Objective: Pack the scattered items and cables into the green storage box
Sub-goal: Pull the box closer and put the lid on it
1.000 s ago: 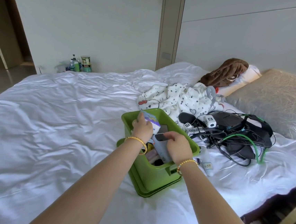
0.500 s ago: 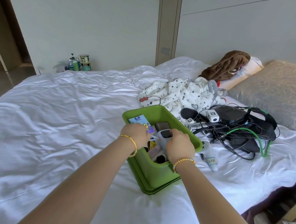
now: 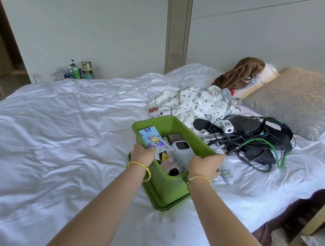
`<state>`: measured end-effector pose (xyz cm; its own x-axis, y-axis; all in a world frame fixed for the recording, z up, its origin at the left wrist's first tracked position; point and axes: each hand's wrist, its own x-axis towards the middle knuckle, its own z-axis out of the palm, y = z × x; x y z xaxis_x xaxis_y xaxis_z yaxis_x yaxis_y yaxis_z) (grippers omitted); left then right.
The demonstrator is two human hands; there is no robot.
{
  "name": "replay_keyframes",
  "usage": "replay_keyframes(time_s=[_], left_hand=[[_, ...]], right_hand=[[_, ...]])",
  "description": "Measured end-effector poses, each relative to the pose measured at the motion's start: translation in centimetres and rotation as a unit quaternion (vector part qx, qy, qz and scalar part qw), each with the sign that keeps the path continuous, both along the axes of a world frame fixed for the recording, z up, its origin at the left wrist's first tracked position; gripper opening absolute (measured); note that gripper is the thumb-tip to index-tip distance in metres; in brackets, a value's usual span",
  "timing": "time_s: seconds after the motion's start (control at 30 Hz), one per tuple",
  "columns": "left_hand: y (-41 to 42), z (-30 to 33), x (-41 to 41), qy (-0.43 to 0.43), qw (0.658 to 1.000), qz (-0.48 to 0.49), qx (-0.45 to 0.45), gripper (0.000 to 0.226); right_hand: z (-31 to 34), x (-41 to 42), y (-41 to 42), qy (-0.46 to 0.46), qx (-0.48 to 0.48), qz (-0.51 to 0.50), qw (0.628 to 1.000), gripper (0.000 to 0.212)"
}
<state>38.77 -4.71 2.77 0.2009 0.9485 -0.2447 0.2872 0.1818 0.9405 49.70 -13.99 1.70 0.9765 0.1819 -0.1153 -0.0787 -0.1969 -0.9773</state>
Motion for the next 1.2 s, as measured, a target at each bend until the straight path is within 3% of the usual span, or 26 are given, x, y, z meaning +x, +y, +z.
replay_keyframes(time_s=[0.13,0.3,0.57,0.73,0.9,1.03,1.2], left_hand=[[0.1,-0.2,-0.4,-0.032,0.999,-0.009,0.006,0.020],[-0.7,0.3,-1.1,-0.038,0.999,-0.004,0.038,0.008],[-1.1,5.2,-6.6,-0.057,0.992,0.026,0.113,0.013],[-0.6,4.9,-14.8,-0.084,0.988,0.100,0.077,0.048],[0.5,2.7,-23.3,-0.054,0.976,0.208,0.045,0.039],[-0.1,0.6,-27.5,-0.018,0.967,0.253,0.029,0.034],[-0.6,-0.8,-30.7,0.134,0.960,0.242,0.036,0.049]], right_hand=[[-0.4,0.9,-0.9,0.121,0.004,0.037,0.992,0.040],[0.1,0.4,-1.4,0.113,0.084,0.006,0.990,0.040],[3.7,-4.5,-1.1,0.107,0.164,0.024,0.980,0.038],[4.6,-11.2,1.5,0.106,0.135,0.125,0.977,0.021],[3.4,-18.7,3.9,0.143,0.108,0.208,0.962,0.020],[2.4,-21.7,5.3,0.136,0.054,0.284,0.948,0.037],[1.4,-23.7,6.3,0.069,-0.049,0.316,0.945,0.040]])
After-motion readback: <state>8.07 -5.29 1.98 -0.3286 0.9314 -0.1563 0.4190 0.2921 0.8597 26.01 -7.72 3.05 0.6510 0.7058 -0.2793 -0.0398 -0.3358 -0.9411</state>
